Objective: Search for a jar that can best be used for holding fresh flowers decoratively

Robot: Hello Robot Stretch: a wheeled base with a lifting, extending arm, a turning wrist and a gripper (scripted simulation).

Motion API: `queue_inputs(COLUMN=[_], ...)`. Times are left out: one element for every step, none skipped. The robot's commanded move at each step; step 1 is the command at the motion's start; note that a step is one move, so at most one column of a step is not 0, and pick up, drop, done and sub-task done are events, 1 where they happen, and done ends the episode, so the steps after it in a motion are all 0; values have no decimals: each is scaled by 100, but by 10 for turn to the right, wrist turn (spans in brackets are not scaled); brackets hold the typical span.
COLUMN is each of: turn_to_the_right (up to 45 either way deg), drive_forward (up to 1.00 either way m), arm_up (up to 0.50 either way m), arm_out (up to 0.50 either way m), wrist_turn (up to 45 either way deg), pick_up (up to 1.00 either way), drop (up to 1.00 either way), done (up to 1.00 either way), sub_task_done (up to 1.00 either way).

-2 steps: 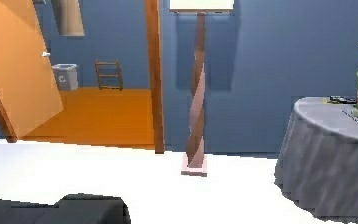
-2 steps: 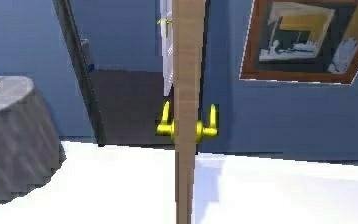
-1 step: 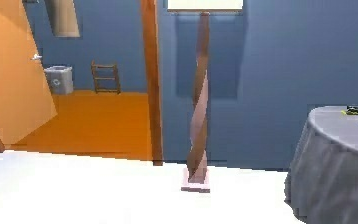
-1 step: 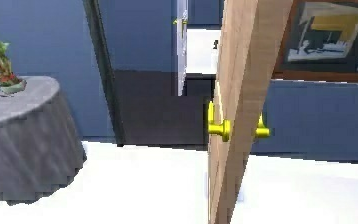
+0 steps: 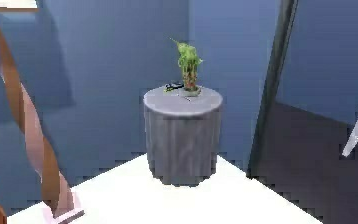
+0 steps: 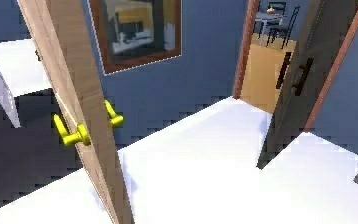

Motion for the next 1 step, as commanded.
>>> queue_inputs(turn_to_the_right=[420], drive_forward=[0], arm_up=[0], arm_out=[0], wrist_turn=[0], pick_up=[0], drop=[0], done=[0], sub_task_done=[0])
